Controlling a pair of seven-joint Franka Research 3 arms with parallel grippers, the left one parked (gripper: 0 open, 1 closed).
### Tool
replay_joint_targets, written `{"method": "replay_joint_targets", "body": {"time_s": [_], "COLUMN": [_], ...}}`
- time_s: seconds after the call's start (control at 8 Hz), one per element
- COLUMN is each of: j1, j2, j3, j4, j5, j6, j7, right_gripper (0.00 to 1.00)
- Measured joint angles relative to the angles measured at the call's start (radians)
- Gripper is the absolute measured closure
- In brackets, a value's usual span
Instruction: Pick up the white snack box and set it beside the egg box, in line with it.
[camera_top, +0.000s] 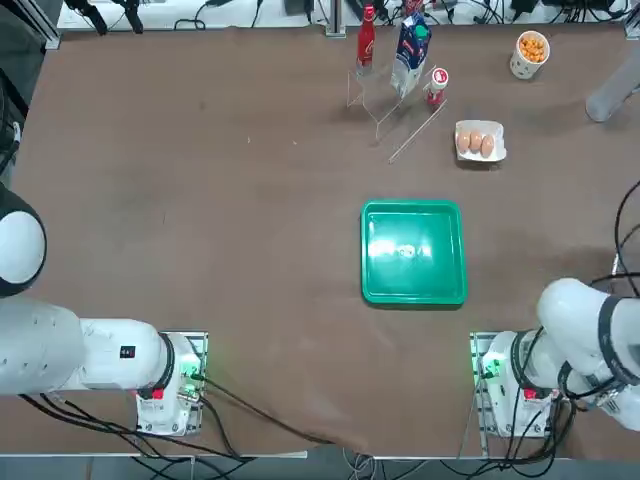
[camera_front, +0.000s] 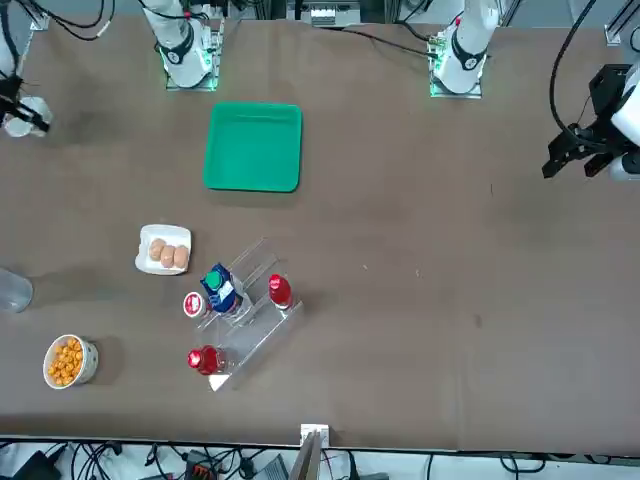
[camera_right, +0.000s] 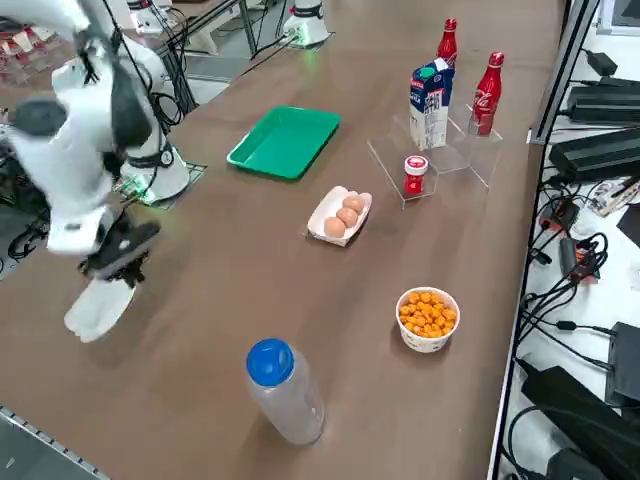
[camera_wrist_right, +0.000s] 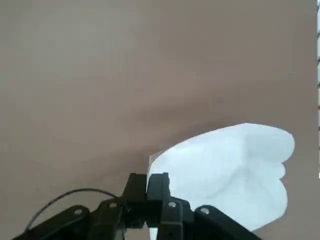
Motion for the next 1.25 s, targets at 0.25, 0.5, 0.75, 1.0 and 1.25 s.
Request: {"method": "replay_joint_targets", "body": {"time_s": [0.25, 0.5, 0.75, 1.0, 1.25], "j1": [0.216, 0.419, 0.523, 0.540, 0.565], "j2": [0.023, 0.159, 0.314, 0.434, 0.511], "j3": [0.008, 0.014, 0.012, 0.006, 0.004], "j4": [0.140, 0.275, 0.357, 0.376, 0.379], "j5": [0.008, 0.006, -0.019, -0.037, -0.067], "j6": [-0.140, -0.155, -0.083, 0.008, 0.066], "j7": [0.178, 0.326, 0.366, 0.431, 0.536], "right_gripper": [0.98, 0.98, 0.98, 0.98, 0.98]}}
